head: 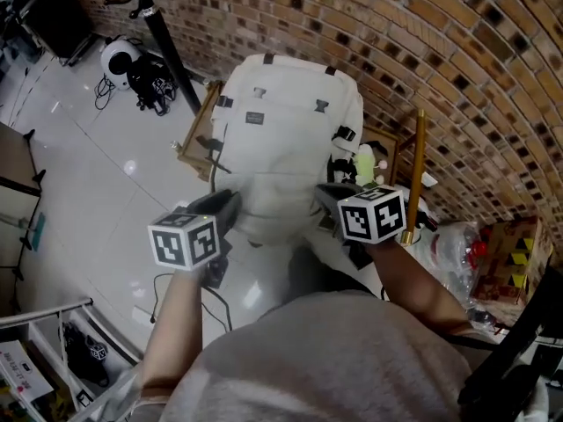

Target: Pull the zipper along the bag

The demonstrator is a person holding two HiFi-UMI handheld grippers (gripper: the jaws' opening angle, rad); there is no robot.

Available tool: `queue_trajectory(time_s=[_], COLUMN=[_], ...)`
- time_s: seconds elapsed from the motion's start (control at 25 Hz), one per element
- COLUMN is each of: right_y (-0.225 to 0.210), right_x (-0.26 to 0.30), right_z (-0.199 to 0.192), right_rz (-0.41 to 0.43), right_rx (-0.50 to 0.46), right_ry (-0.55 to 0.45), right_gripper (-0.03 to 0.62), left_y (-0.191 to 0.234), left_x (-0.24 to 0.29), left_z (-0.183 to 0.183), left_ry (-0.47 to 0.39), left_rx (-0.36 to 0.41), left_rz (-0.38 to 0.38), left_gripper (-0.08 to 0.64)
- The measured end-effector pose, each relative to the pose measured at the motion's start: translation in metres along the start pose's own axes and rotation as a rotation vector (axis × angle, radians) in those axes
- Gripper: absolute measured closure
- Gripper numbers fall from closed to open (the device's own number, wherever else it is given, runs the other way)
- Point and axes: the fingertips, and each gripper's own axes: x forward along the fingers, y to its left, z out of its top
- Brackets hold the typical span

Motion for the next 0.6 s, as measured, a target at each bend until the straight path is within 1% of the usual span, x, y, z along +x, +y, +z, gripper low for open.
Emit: queue_trajectory(time_s=[0.08, 0.12, 0.16, 0.28, 0.36, 0.52, 0.6], right_y=[0.033, 0.047, 0.059, 0.084, 0.095, 0.112, 0.119], right_x=[-0.02, -0.029, -0.038, -0.057, -0.065, -0.075, -0.082], right_z=[-0.006, -0.009, -0.013, -0.021, -0.023, -0.032, -0.041], right_rz=[0.09, 0.123, 0.144, 0.179, 0.199, 0.235, 0.251], right_rx=[0.024, 0.019, 0.002, -0.052, -0.063, -0.084, -0.095], right_ry=[-0.023, -0.025, -0.022, -0.011, -0.01, -0.006, -0.009], right_gripper=[0.592, 0.592, 0.592, 0.592, 0.592, 0.592, 0.592], left_y=[-0.027, -0.036, -0.044, -0.067, -0.084, -0.108, -0.119], left_x=[-0.009, -0.014, -0.018, -0.028, -0.033, -0.044, -0.047], left_z=[-0.014, -0.017, -0.019, -0.024, -0.029, -0.044, -0.053], left_ry=[-0.006, -0.021, -0.037, -0.07, -0.079, -0.073, -0.067], left_rx=[-0.047, -0.052, -0.04, 0.022, 0.052, 0.116, 0.136], left_rz=[-0.109, -0.143, -0.16, -0.185, -0.203, -0.204, -0.201], left_gripper=[0.505, 0.526, 0.557, 0.558, 0.558, 0.558, 0.558])
